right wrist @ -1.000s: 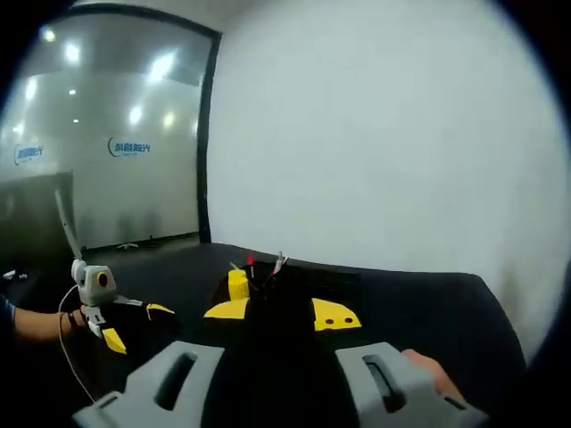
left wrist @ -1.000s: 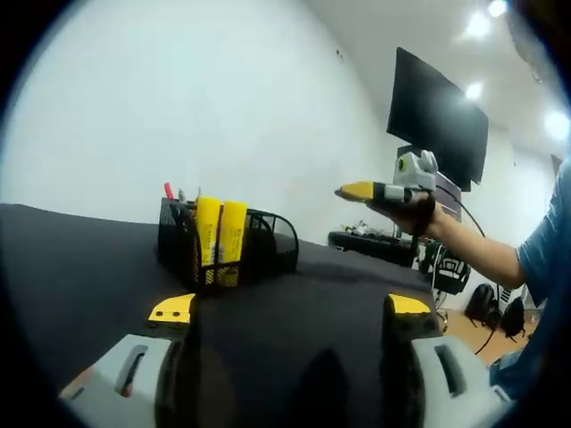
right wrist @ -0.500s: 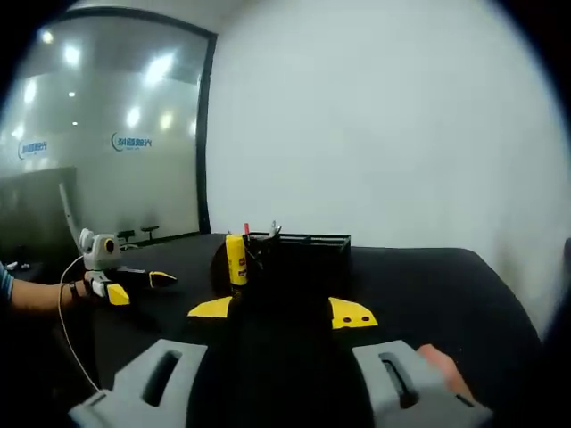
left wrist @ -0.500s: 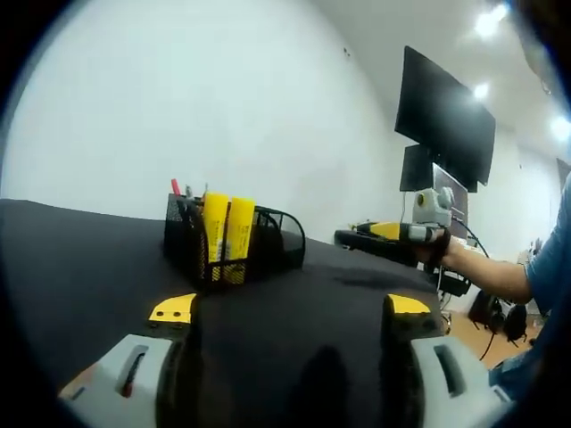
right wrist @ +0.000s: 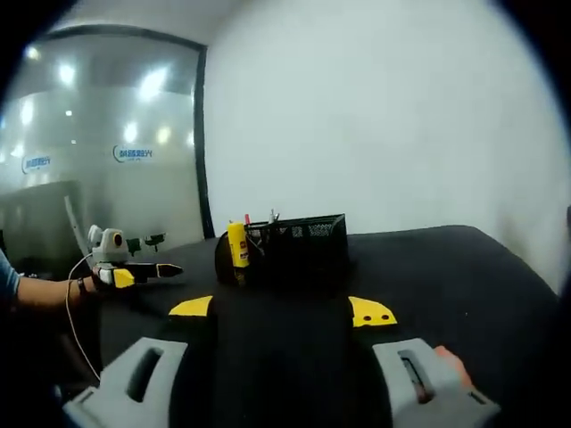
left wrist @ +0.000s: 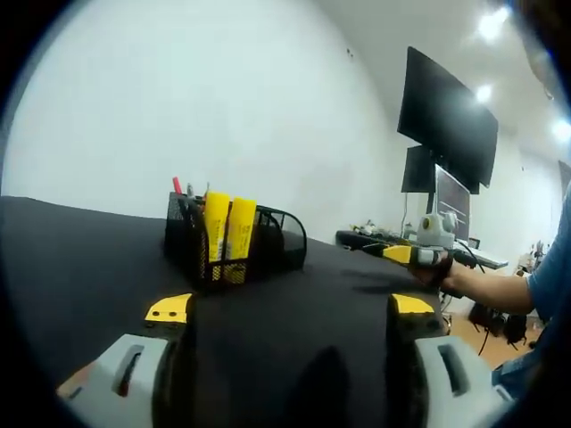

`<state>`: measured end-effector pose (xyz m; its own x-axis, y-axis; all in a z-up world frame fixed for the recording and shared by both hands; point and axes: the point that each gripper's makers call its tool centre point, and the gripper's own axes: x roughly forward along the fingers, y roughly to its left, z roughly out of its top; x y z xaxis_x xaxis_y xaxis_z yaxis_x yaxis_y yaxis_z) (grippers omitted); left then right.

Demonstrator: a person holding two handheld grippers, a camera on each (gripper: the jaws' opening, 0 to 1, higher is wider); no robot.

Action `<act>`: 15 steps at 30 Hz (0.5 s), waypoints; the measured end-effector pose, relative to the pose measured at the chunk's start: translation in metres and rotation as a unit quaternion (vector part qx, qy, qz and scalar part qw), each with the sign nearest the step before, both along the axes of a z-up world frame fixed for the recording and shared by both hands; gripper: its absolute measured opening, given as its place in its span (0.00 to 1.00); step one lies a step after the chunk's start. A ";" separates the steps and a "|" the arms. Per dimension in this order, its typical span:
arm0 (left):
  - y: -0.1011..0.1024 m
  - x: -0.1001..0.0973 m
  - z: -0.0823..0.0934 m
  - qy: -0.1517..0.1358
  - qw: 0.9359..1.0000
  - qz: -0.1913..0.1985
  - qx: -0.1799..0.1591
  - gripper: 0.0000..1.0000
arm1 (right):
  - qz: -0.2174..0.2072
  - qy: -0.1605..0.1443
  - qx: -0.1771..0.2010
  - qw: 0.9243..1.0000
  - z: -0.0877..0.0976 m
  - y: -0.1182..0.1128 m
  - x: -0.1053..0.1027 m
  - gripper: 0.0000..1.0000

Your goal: Pick up pens and glue sticks and place them into the holder.

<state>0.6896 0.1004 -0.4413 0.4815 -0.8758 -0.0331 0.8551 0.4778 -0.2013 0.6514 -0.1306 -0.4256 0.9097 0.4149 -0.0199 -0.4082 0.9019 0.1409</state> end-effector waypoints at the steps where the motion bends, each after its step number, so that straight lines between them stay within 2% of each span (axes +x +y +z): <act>1: 0.000 0.000 0.000 -0.001 1.000 0.001 0.000 0.87 | 0.003 -0.001 0.002 1.000 -0.001 0.000 -0.001 0.62; 4: -0.001 -0.001 -0.001 -0.005 1.000 0.001 0.005 0.91 | 0.008 -0.003 0.007 1.000 -0.004 0.001 -0.004 0.73; 7: -0.003 -0.001 -0.002 -0.010 1.000 0.003 0.010 0.96 | 0.008 -0.004 0.002 1.000 -0.006 0.001 -0.006 0.76; 11: -0.003 -0.001 -0.003 -0.013 1.000 0.005 0.015 0.96 | 0.007 -0.012 -0.007 1.000 -0.003 0.002 -0.008 0.81; 14: -0.003 -0.001 -0.003 -0.013 1.000 0.004 0.016 0.96 | 0.017 -0.005 -0.016 1.000 -0.006 0.005 -0.013 0.84; 15: -0.003 -0.001 -0.004 -0.012 1.000 0.005 0.016 0.96 | 0.018 -0.006 -0.020 1.000 -0.006 0.005 -0.015 0.87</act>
<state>0.6886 0.0975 -0.4451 0.4914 -0.8695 -0.0506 0.8544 0.4925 -0.1656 0.6362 -0.1255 -0.4314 0.8944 0.4464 -0.0259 -0.4420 0.8914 0.1001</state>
